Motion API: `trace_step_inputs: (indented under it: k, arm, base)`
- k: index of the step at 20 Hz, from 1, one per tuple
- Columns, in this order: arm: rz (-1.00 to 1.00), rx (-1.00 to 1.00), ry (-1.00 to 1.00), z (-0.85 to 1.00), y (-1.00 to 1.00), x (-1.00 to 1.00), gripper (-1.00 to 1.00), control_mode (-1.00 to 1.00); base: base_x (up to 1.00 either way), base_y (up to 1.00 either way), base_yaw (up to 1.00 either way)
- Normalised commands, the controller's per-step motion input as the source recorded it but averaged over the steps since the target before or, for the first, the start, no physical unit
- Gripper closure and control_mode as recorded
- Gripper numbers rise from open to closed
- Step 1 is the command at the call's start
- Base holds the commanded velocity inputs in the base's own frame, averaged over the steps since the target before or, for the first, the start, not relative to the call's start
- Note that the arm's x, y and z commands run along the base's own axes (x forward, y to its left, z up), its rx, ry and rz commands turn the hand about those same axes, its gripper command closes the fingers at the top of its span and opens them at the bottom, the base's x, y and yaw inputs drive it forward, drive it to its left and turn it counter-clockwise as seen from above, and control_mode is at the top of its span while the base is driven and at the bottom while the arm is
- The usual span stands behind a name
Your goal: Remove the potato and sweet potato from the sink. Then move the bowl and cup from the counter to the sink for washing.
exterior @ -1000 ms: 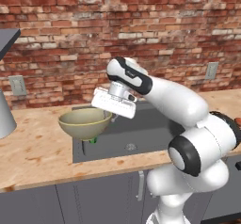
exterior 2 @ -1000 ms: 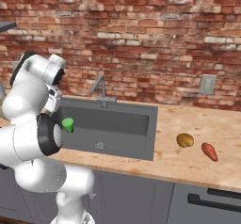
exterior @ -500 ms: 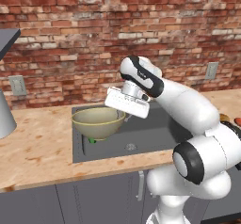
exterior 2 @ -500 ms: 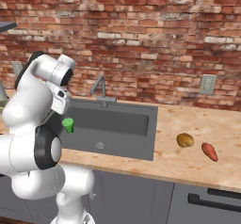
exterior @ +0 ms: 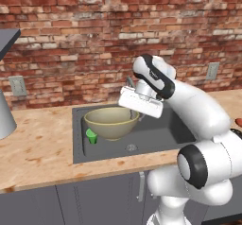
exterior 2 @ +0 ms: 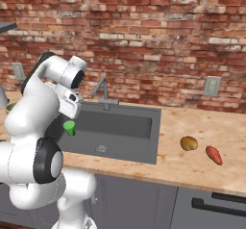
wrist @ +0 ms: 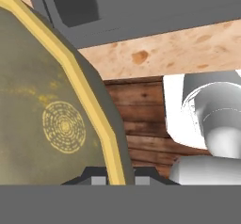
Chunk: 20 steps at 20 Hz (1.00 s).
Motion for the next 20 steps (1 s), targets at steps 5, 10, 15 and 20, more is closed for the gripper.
trace_step_inputs:
  k: [5, 10, 15, 20]
  arm:
    - [0.02, 0.00, 0.00, 0.00, -0.43, -0.07, 1.00, -1.00]
    - [0.03, 0.00, 0.00, 0.00, -0.44, -0.01, 1.00, -1.00]
    - [0.04, 0.00, 0.00, 0.00, -0.45, 0.00, 1.00, -1.00]
    - [0.04, 0.00, 0.00, 0.00, -0.43, -0.01, 1.00, -1.00]
  base:
    - [0.00, 0.00, 0.00]
    - [0.00, 0.00, 0.00]
    - [0.00, 0.00, 0.00]
    - [0.00, 0.00, 0.00]
